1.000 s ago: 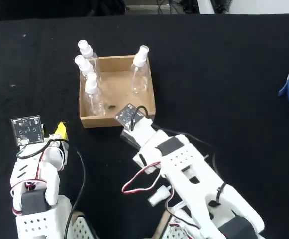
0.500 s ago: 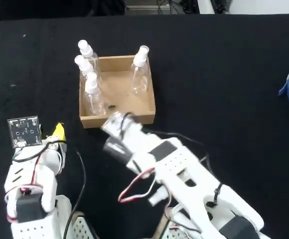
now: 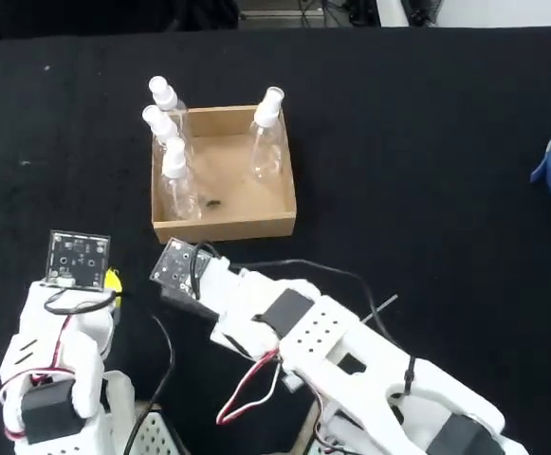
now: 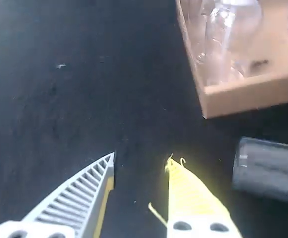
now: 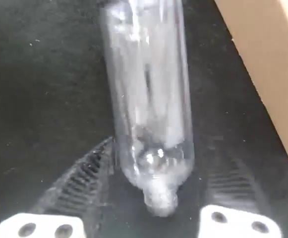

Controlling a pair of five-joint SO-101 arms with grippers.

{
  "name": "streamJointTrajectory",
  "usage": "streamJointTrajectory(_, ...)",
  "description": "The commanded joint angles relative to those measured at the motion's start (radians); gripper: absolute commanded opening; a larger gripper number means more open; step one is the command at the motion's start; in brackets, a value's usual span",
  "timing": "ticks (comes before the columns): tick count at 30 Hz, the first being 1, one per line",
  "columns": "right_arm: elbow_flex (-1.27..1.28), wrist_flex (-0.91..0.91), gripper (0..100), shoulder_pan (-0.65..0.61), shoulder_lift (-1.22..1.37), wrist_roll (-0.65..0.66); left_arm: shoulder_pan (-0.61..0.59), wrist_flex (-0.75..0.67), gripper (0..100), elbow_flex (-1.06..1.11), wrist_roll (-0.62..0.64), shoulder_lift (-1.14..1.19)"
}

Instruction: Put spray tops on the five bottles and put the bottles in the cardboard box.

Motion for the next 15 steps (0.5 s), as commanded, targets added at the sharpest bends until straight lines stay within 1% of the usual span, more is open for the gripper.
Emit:
streamJointTrajectory(1, -0.131, 0.127, 33.9, -0.015, -0.051, -0.008, 0.085, 0.034, 3, -0.054, -0.064, 0.009)
streamJointTrajectory(4, -0.205, 0.256, 32.5, -0.014, -0.051, -0.008, 0.151, 0.038, 5, -0.054, -0.064, 0.011)
streamJointTrajectory(6, -0.245, 0.322, 32.2, 0.006, -0.056, -0.008, 0.194, 0.04, 11, -0.058, -0.063, 0.011)
streamJointTrajectory(7, -0.259, 0.347, 32.2, 0.038, -0.07, -0.009, 0.217, 0.04, 14, -0.059, -0.063, 0.011)
streamJointTrajectory(10, -0.278, 0.416, 32.2, 0.206, -0.156, -0.023, 0.289, 0.04, 19, -0.065, -0.064, 0.011)
streamJointTrajectory(12, -0.277, 0.474, 32.2, 0.336, -0.236, -0.006, 0.344, 0.034, 20, -0.062, -0.066, 0.011)
streamJointTrajectory(15, -0.275, 0.583, 32.2, 0.512, -0.358, 0.068, 0.444, 0.031, 20, -0.058, -0.066, 0.023)
